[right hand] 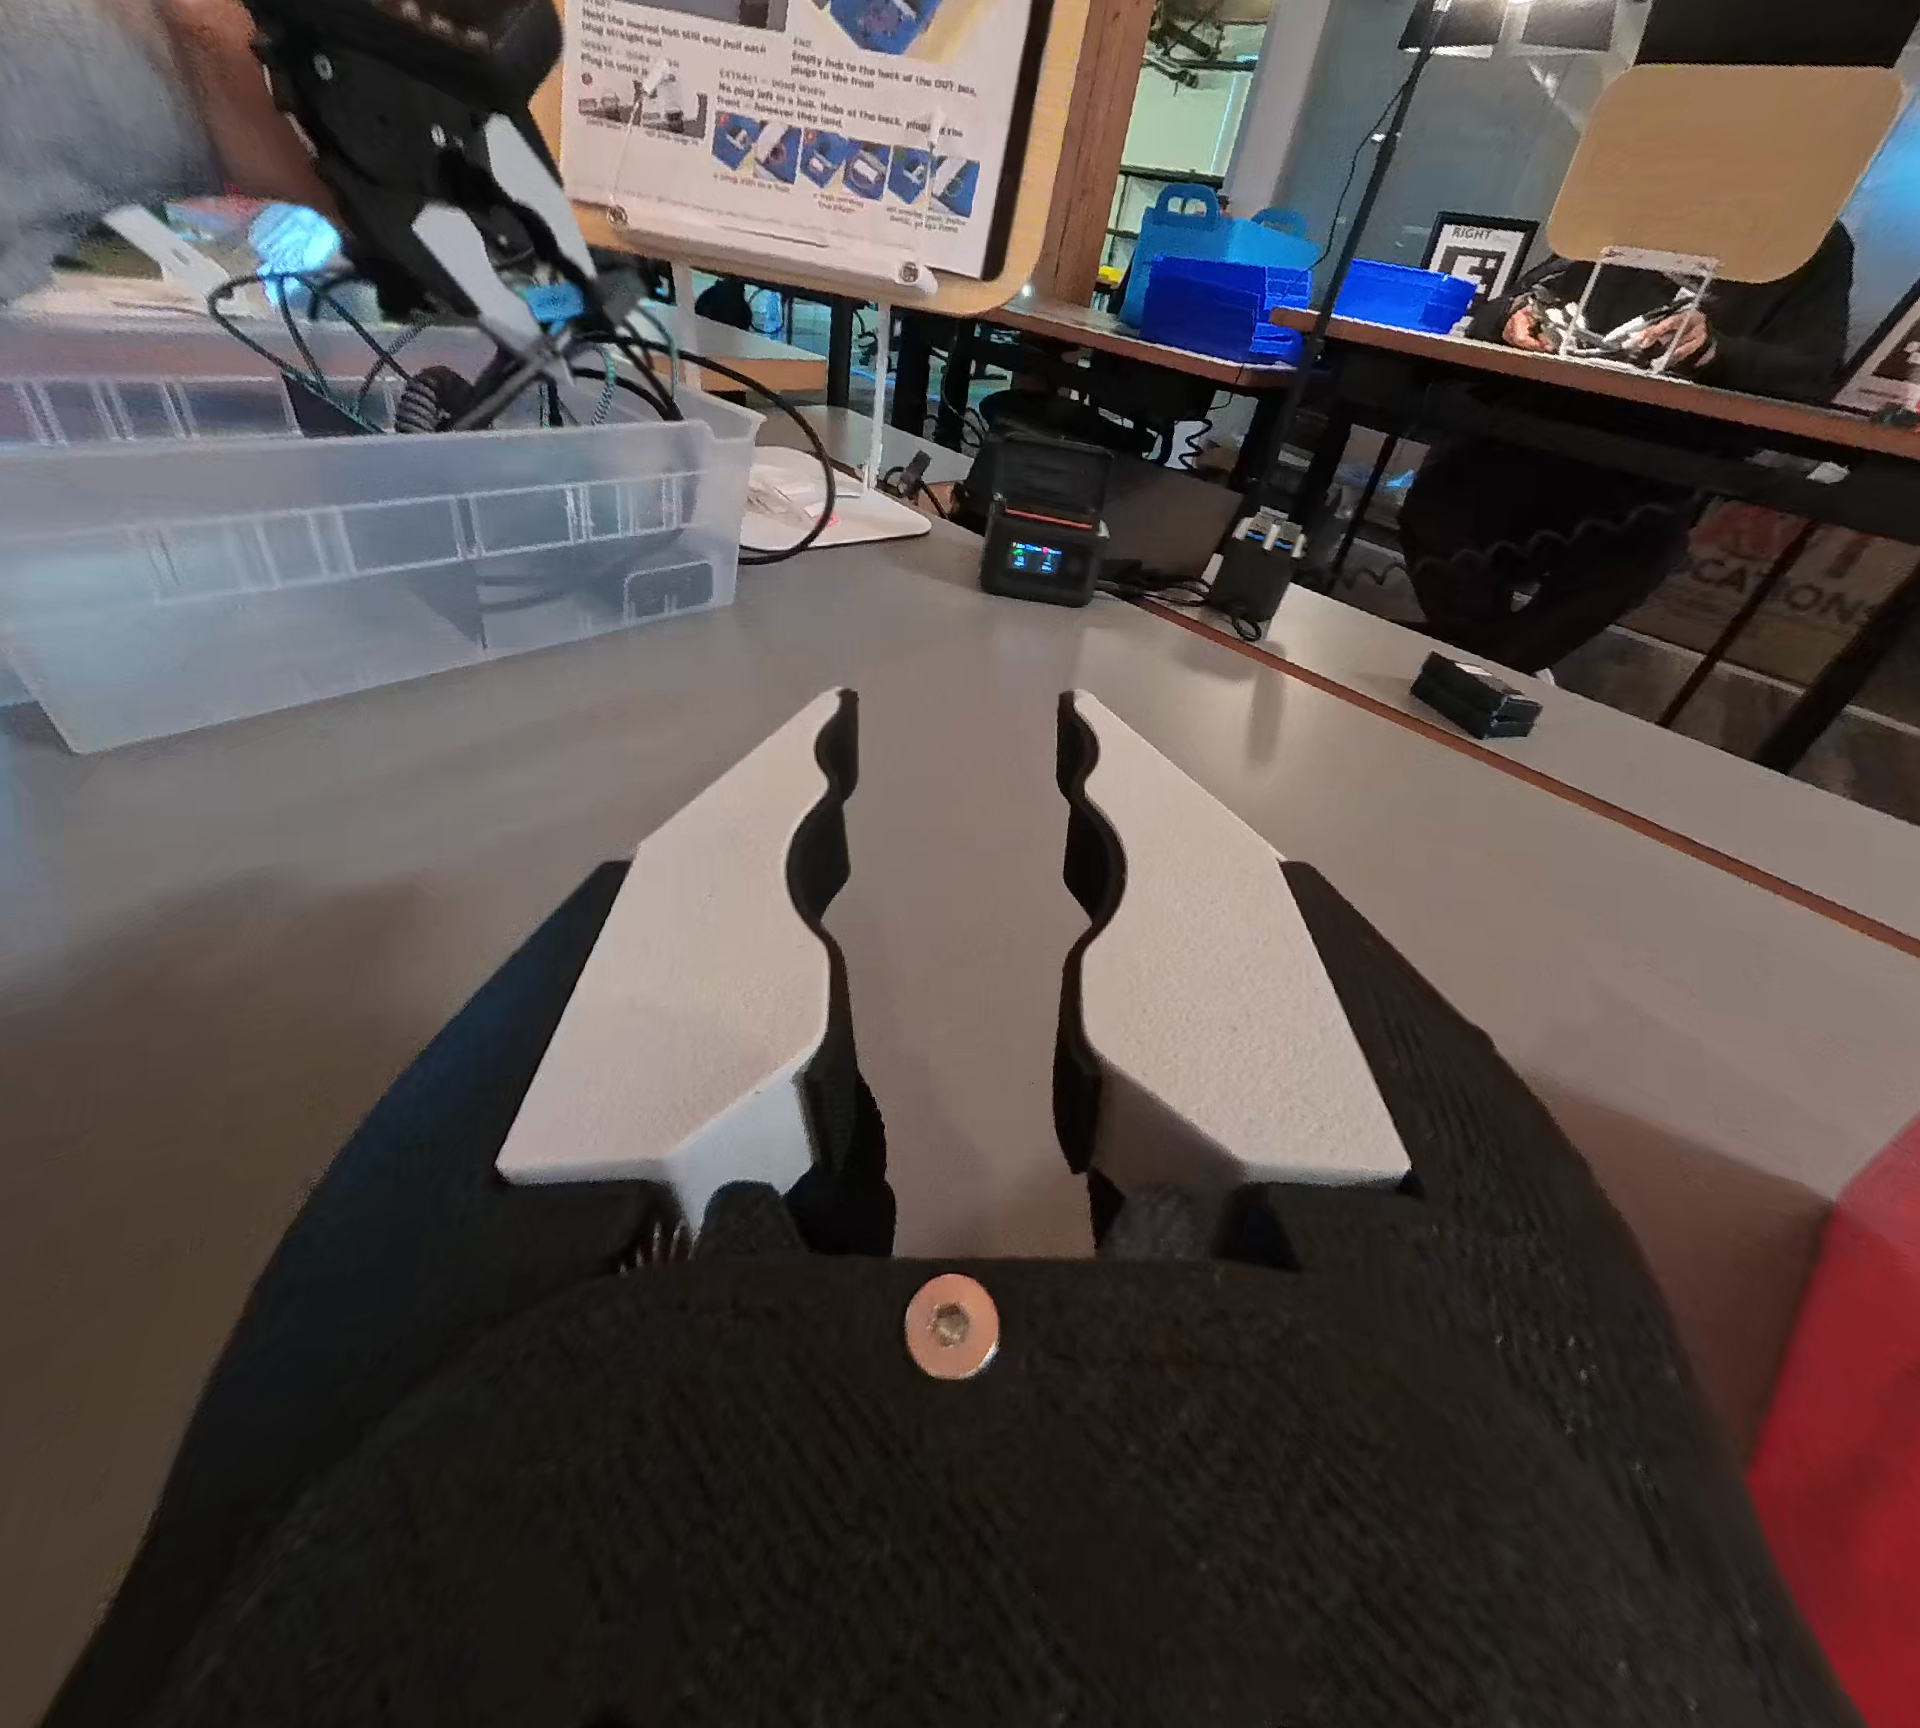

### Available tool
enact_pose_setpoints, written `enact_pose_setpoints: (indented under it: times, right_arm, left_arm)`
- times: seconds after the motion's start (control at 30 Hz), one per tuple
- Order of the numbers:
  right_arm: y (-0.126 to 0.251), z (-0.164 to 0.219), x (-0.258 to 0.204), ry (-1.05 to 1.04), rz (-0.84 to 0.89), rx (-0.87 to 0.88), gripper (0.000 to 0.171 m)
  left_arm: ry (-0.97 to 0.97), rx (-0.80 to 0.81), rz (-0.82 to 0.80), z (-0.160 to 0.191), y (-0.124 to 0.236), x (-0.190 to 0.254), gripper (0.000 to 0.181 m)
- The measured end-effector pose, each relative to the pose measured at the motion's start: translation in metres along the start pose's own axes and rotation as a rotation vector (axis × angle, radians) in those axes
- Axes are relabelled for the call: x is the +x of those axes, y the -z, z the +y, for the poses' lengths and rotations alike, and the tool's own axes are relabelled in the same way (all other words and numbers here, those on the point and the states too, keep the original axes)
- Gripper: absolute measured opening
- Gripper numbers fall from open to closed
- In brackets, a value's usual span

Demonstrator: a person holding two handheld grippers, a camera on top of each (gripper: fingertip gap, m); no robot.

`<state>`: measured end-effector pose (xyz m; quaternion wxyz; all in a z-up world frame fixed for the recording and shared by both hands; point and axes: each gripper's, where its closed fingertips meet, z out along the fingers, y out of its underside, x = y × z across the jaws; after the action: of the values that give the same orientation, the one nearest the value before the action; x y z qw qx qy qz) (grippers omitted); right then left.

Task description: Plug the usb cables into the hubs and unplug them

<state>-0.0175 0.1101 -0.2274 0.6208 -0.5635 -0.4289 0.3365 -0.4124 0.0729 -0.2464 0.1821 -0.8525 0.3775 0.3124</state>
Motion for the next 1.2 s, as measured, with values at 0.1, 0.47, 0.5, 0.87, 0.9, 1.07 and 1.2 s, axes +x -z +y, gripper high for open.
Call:
enact_pose_setpoints:
  times: [0.1,0.47,0.5,0.87,0.9,1.07,1.2]
  right_arm:
    - [0.0,0.001,-0.002,0.023,0.001,-0.008,0.035]
    - [-0.001,-0.003,-0.01,0.008,-0.031,0.004,0.035]
    - [-0.001,-0.003,-0.01,0.005,-0.033,0.004,0.035]
    - [0.0,-0.006,-0.011,0.008,-0.03,0.017,0.034]
    - [0.0,-0.007,-0.011,0.01,-0.027,0.019,0.034]
    - [0.001,-0.008,-0.01,0.016,-0.02,0.024,0.034]
    - [0.002,-0.01,-0.01,0.025,-0.017,0.032,0.033]
  left_arm:
    - [0.0,0.021,-0.166,-0.003,0.019,-0.029,0.034]
    - [0.173,0.033,-0.705,-0.002,0.2,-0.182,0.034]
    - [0.186,0.047,-0.744,-0.006,0.221,-0.195,0.034]
    - [0.325,0.394,-0.959,-0.099,0.4,-0.292,0.033]
    - [0.33,0.433,-0.955,-0.111,0.409,-0.295,0.033]
    - [0.262,0.525,-0.878,-0.175,0.418,-0.291,0.033]
    - [0.165,0.577,-0.768,-0.233,0.395,-0.265,0.034]
